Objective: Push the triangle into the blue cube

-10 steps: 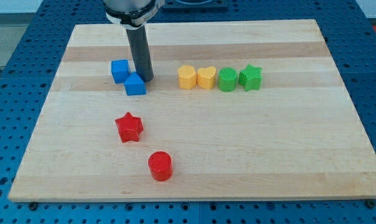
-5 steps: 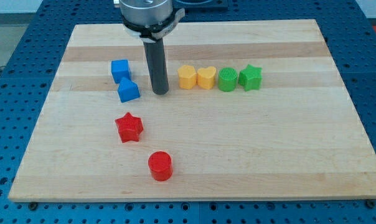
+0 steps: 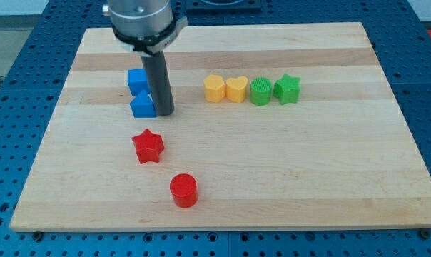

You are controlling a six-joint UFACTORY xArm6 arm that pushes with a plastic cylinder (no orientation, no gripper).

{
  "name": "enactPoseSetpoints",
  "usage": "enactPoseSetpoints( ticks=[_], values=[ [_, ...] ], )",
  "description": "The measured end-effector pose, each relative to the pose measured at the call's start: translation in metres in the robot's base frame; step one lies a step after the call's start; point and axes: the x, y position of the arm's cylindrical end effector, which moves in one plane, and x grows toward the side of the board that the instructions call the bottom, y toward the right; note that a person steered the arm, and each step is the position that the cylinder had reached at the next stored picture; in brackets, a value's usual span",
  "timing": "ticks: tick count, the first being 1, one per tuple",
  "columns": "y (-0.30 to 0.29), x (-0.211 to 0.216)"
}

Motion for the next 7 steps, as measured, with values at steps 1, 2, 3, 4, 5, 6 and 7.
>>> enactPoseSetpoints(
  ticks=[1,2,3,4,5,6,7],
  values=[
    [0.000,0.027],
    [-0.001,0.027],
    [-0.003,0.018],
    [-0.007,0.009],
    [-0.017,0.009],
    [-0.032,0.009],
    [-0.041,0.007]
  ],
)
